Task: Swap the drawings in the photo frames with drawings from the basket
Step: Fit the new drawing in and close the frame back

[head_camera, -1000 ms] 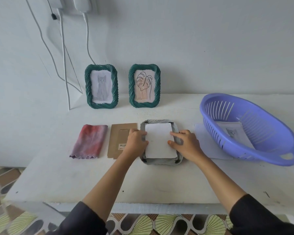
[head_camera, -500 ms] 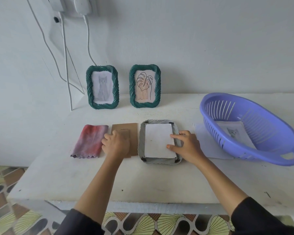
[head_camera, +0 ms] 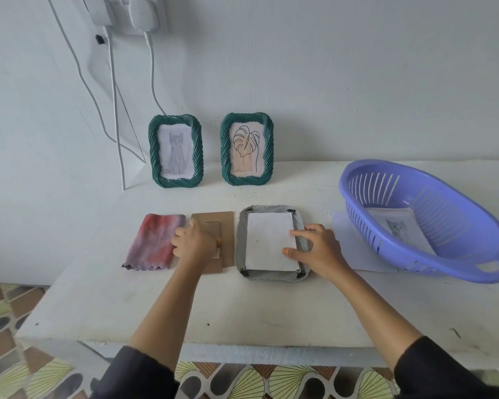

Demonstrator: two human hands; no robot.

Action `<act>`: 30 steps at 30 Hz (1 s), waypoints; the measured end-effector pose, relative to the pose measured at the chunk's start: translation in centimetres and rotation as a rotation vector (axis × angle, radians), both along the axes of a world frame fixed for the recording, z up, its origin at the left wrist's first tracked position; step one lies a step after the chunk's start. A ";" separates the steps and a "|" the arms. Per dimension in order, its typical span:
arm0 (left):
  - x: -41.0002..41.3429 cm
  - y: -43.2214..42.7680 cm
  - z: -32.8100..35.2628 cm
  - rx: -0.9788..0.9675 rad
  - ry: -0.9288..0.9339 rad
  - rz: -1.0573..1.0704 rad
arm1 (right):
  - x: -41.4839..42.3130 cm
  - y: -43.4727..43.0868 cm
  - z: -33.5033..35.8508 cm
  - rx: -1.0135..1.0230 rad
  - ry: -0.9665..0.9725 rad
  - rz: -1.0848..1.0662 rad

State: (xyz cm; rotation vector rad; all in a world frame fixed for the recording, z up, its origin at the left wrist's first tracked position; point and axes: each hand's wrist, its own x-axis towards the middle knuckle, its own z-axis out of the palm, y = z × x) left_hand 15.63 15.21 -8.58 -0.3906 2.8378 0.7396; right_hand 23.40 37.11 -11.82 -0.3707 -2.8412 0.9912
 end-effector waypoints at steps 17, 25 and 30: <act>-0.9 -2.3 4.6 0.884 0.284 0.070 | 0.5 -0.6 1.5 -0.076 0.193 -0.015; 2.0 4.7 1.2 0.744 -0.006 -0.204 | 0.2 -1.5 2.9 -0.458 0.096 0.008; 1.5 6.0 0.1 0.535 0.060 -0.275 | -0.2 -1.0 2.5 -0.375 0.000 -0.064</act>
